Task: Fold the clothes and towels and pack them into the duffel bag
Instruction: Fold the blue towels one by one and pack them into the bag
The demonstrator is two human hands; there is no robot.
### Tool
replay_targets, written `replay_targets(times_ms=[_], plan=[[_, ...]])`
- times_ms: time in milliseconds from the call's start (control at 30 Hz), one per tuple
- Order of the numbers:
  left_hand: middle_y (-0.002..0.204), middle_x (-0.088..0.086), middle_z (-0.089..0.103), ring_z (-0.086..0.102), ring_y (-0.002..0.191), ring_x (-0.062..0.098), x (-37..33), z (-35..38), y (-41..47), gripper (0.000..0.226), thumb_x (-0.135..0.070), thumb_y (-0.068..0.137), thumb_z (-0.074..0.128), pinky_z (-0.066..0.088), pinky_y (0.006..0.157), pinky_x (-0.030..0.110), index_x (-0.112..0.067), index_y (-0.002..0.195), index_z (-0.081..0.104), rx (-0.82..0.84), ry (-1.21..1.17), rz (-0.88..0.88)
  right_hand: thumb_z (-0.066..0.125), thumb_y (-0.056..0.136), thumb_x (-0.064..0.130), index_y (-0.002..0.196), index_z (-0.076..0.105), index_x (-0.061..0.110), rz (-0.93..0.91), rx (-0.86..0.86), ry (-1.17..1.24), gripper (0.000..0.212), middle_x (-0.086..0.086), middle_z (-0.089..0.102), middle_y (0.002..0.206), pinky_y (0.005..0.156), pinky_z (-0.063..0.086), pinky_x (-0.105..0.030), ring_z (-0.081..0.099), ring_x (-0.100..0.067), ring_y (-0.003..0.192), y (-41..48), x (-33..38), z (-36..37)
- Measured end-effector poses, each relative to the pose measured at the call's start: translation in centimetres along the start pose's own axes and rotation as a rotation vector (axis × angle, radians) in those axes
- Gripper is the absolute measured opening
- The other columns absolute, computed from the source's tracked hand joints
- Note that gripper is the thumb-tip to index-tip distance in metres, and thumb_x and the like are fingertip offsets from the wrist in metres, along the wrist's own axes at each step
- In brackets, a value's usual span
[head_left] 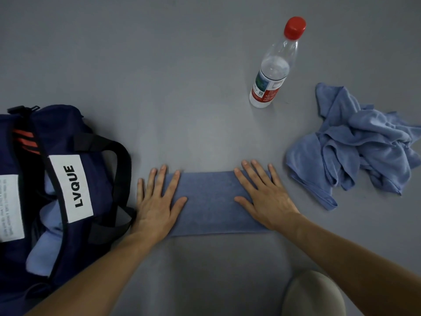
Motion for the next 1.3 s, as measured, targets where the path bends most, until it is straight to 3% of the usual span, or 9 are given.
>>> replay_targets(times_ms=[67,200,300,433,533,833,1067,1200,1300], plan=[[0.167,0.010,0.016,0.014,0.153,0.033,0.0,-0.4,0.1,0.067,-0.063,0.102,0.010,-0.002,0.122,0.051,-0.030,0.160,0.012,-0.006,0.006,-0.014,0.017,0.105,0.053,0.160,0.019,0.022,0.006,-0.052,0.032,0.063,-0.006,0.019,0.166,0.120,0.020,-0.058,0.016,-0.027,0.153,0.2,0.0,-0.4],[0.144,0.017,0.053,0.051,0.127,0.041,0.5,-2.6,0.8,0.046,-0.036,0.101,0.040,0.041,0.107,0.055,-0.020,0.140,0.059,-0.217,-0.085,0.082,0.057,0.097,0.019,0.139,0.058,0.016,0.011,-0.312,0.162,0.042,-0.012,0.055,0.142,0.100,0.047,-0.052,0.052,-0.035,0.125,0.1,-1.8,-1.8],[0.114,0.006,0.066,0.060,0.100,0.036,1.3,-4.5,1.9,0.029,-0.021,0.092,0.067,0.048,0.089,0.045,-0.022,0.121,0.071,-0.260,-0.117,0.051,0.067,0.092,0.021,0.134,0.060,0.019,0.056,-0.266,0.247,0.042,-0.006,0.058,0.125,0.093,0.048,-0.049,0.055,-0.032,0.109,0.2,-3.2,-3.1],[0.105,-0.006,0.066,0.057,0.103,0.024,1.7,-6.4,3.8,0.029,-0.028,0.087,0.072,0.043,0.089,0.036,-0.029,0.115,0.065,-0.016,-0.197,0.013,0.071,0.088,0.022,0.126,0.058,0.023,0.198,-0.083,0.442,0.041,-0.001,0.061,0.116,0.096,0.047,-0.041,0.054,-0.025,0.109,1.6,-3.8,-4.0],[0.096,-0.009,0.061,0.056,0.100,0.020,1.9,-6.9,4.5,0.021,-0.031,0.088,0.072,0.042,0.084,0.033,-0.028,0.107,0.065,0.093,-0.207,0.042,0.070,0.088,0.018,0.106,0.061,0.022,0.210,0.043,0.490,0.021,0.003,0.062,0.100,0.079,0.046,-0.030,0.058,-0.022,0.097,2.7,-3.8,-4.3],[0.098,0.003,0.061,0.051,0.087,0.028,1.2,-8.5,-0.2,0.009,-0.019,0.086,0.058,0.041,0.077,0.043,-0.016,0.094,0.061,-0.366,-0.163,0.119,0.057,0.083,0.010,0.092,0.057,0.018,-0.048,-0.387,0.306,0.013,0.002,0.054,0.093,0.071,0.043,-0.041,0.048,-0.023,0.083,-1.5,-2.0,-7.0],[0.094,-0.002,0.059,0.059,0.086,0.030,0.8,-4.0,-7.0,0.018,-0.025,0.080,0.050,0.041,0.078,0.042,-0.021,0.093,0.062,-0.232,0.000,0.259,0.055,0.085,0.021,0.094,0.062,0.020,-0.234,-0.251,0.098,0.011,0.000,0.059,0.094,0.074,0.043,-0.038,0.055,-0.026,0.086,-7.1,0.3,-3.0],[0.090,0.000,0.060,0.058,0.085,0.032,-0.8,-4.2,-7.0,0.028,-0.043,0.079,0.048,0.040,0.075,0.043,-0.022,0.087,0.064,-0.077,0.066,0.084,0.054,0.089,0.039,0.092,0.064,0.022,-0.230,-0.191,0.118,0.019,0.002,0.060,0.092,0.075,0.047,-0.038,0.056,-0.025,0.087,-7.1,1.2,-3.3],[0.093,0.003,0.059,0.054,0.084,0.033,-4.3,-5.7,-6.9,0.030,-0.047,0.084,0.048,0.041,0.071,0.043,-0.020,0.089,0.060,-0.189,-0.053,-0.027,0.055,0.096,0.030,0.097,0.067,0.020,-0.271,-0.299,0.168,0.015,-0.001,0.061,0.101,0.075,0.047,-0.040,0.056,-0.027,0.089,-5.9,2.1,-4.6]])
Point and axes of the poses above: each hand's wrist, its own y-axis towards the middle knuckle, its own z-axis out of the palm, x = y × z, the point moved 4 cm from there along y, towards the middle knuckle
